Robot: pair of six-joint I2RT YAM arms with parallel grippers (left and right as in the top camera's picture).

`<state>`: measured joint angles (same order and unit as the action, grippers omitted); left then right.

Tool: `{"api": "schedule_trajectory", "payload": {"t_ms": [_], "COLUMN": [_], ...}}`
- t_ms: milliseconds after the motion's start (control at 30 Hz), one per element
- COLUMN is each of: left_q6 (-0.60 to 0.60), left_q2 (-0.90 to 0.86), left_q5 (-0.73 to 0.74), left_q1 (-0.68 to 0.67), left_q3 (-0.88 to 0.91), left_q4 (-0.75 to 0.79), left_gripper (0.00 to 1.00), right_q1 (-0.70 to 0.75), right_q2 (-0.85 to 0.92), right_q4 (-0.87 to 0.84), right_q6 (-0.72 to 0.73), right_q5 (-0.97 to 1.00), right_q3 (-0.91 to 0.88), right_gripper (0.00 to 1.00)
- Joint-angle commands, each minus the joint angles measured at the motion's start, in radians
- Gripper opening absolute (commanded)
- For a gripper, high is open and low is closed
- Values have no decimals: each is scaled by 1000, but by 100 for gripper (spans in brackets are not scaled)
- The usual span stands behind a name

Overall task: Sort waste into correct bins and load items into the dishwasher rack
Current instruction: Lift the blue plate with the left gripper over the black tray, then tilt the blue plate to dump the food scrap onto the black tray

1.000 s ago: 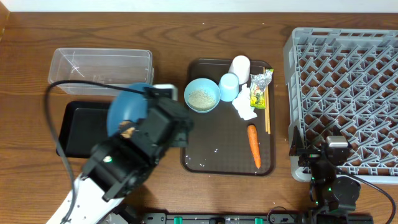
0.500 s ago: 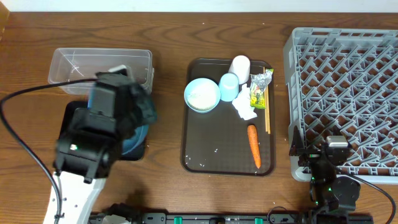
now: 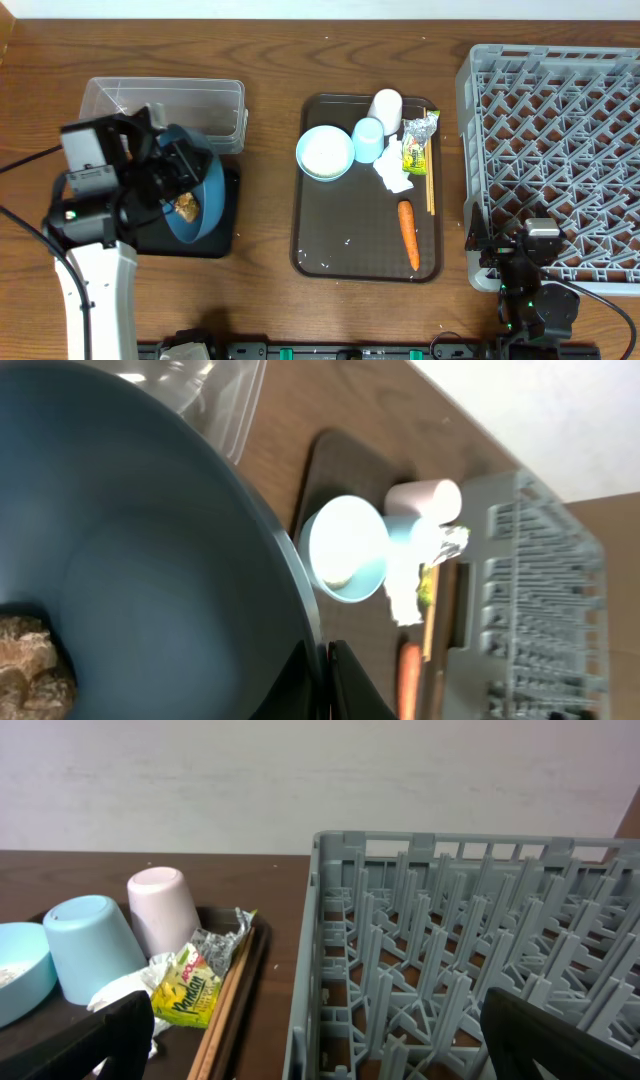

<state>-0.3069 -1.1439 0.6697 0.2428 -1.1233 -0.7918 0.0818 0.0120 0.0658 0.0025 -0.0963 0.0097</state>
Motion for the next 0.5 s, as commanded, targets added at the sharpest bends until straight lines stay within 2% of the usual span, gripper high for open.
{"api": "schedule_trajectory", "payload": {"t_ms": [0,167,467], "left_q6": [53,93,159], "left_q2": [-31,-92,-128], "left_q5": [192,396,592], "left_q1": [77,175,272], "left_q3": [33,55,55], "left_q4": [31,69,68], "left_gripper": [6,6,6], "right_q1": [16,16,16], "right_q2": [-6,-6,-6], "right_q4": [1,1,1], "right_q6": [-15,-15,-15], "right_q5": [-2,-2,-2], "right_q3": [-4,-4,-4], "right_gripper": [99,99,99]}}
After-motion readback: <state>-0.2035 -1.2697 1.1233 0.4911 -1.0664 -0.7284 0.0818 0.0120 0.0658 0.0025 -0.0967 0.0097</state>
